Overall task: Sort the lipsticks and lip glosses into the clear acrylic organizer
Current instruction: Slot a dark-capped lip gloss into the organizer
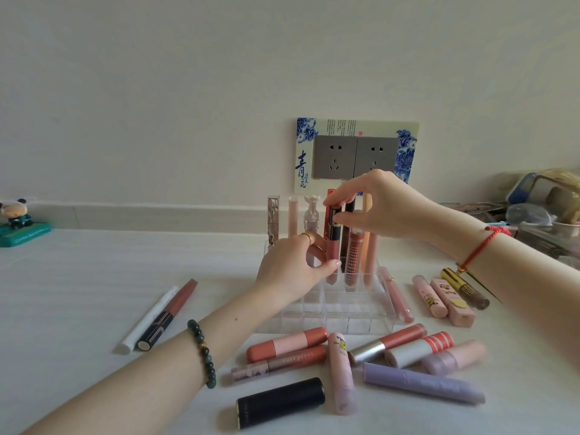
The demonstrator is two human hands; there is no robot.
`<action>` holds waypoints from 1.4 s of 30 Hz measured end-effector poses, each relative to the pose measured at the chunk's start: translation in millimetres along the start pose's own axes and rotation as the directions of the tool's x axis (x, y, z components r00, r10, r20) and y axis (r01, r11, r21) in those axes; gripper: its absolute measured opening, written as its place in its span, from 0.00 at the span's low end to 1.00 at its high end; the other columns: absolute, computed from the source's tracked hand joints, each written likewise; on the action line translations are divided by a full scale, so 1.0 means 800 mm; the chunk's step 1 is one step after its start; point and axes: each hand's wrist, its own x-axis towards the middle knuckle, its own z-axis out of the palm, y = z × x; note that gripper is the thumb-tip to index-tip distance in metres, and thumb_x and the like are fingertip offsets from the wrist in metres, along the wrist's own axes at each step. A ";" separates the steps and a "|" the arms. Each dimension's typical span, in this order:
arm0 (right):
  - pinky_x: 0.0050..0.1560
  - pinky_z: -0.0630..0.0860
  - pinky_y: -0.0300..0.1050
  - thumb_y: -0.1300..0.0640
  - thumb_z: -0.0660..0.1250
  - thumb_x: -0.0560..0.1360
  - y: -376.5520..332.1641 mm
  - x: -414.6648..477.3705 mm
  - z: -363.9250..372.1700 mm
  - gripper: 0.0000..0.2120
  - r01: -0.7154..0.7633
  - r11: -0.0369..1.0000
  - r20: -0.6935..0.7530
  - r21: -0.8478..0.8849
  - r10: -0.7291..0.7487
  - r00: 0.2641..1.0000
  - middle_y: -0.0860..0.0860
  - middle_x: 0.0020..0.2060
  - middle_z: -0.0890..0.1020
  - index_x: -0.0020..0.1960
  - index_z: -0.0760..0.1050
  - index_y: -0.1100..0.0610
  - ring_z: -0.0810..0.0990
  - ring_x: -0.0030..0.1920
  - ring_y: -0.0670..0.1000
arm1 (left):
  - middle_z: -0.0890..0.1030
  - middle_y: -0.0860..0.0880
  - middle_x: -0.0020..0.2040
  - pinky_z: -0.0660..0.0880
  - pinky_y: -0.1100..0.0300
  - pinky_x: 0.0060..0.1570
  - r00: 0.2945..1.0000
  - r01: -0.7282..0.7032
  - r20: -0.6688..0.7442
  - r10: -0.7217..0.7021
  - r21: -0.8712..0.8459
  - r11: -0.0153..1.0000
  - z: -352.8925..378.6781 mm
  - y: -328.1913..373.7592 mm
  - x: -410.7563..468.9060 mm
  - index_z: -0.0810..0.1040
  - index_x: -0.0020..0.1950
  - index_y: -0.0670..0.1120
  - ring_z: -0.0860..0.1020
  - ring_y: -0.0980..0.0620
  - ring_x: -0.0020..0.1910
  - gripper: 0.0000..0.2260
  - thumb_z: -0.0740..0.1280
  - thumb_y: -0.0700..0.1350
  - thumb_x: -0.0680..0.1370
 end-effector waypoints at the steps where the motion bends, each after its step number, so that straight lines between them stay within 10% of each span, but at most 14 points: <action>1: 0.47 0.68 0.29 0.58 0.70 0.70 0.000 0.000 0.000 0.12 -0.001 1.000 0.008 -0.007 0.001 1.000 0.44 0.48 0.83 0.52 0.80 0.48 0.78 0.49 0.44 | 0.82 0.59 0.41 0.66 0.64 0.34 1.000 0.000 -0.001 0.000 0.016 1.000 0.001 0.001 -0.001 0.77 0.45 0.53 0.70 0.61 0.30 0.09 0.68 0.56 0.70; 6: 0.55 0.73 0.42 0.58 0.70 0.70 0.001 -0.004 0.003 0.12 -0.003 1.000 0.026 -0.015 0.004 1.000 0.45 0.48 0.83 0.53 0.79 0.48 0.78 0.51 0.46 | 0.82 0.58 0.42 0.65 0.67 0.32 1.000 0.015 -0.003 -0.015 0.063 0.998 0.003 0.004 -0.002 0.75 0.46 0.54 0.71 0.61 0.30 0.10 0.68 0.57 0.69; 42: 0.52 0.64 0.35 0.58 0.69 0.71 -0.014 -0.011 -0.005 0.16 0.090 0.995 -0.069 -0.047 -0.093 0.993 0.45 0.55 0.78 0.58 0.75 0.48 0.72 0.51 0.42 | 0.78 0.62 0.43 0.72 0.65 0.41 0.992 -0.066 -0.107 0.061 -0.044 0.997 -0.030 0.000 -0.015 0.74 0.57 0.54 0.76 0.57 0.40 0.14 0.68 0.51 0.72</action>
